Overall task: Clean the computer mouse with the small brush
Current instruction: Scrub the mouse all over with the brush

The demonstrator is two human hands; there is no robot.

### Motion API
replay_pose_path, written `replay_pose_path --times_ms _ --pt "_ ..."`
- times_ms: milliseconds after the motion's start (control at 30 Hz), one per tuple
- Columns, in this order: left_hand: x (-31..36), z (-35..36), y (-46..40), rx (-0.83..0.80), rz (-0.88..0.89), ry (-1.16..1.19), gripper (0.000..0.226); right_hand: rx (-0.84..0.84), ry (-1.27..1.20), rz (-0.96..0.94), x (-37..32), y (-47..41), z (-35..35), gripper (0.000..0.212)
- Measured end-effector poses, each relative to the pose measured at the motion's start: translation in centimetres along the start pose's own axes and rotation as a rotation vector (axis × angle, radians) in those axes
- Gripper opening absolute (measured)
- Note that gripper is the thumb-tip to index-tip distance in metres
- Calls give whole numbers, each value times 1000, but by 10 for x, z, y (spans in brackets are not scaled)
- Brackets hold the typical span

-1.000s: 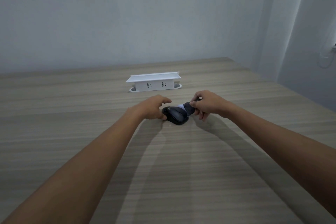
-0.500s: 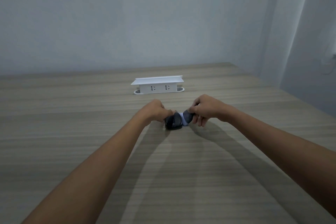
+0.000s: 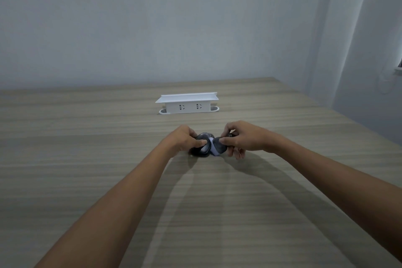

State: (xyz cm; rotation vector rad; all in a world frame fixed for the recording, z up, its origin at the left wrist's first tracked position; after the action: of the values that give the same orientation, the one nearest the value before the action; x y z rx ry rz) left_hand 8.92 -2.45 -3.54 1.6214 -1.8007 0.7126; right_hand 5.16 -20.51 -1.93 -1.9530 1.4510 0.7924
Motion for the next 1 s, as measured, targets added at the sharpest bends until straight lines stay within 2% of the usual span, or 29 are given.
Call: replay_pose_path --times_ms 267,433,500,600,767,833,933,1000 --pt "-2 1 -1 -19 -16 25 36 -106 61 -144 -7 7 3 14" --pt "-2 1 -2 -62 -19 24 36 125 102 -66 15 -2 -15 9" --pt "-1 2 -2 -86 -5 17 34 156 84 -17 23 -3 -18 9" --pt "0 3 -3 -103 14 -2 34 100 14 -10 26 -1 -8 11" --pt "-5 4 -2 -95 25 38 35 -86 -85 -59 17 3 9 15" --pt "-6 4 -1 -101 24 63 35 -34 -67 -21 22 -1 3 13" --pt "-6 4 -1 -117 18 82 36 154 1 51 34 -9 -11 9" --pt "-5 4 -1 -125 14 82 37 186 -28 85 34 -10 -10 7"
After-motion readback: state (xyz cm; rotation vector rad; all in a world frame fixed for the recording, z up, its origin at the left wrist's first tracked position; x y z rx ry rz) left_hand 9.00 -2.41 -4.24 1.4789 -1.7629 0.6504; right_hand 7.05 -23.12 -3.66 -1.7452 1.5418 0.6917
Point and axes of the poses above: each hand's wrist, its own y-axis away from the middle knuckle, its own z-axis out of the palm, x = y × z, the point moved 7 cm from there along -y, towards the middle knuckle, and after that the axes turned 6 degrees about x, right-handed, at the moved point
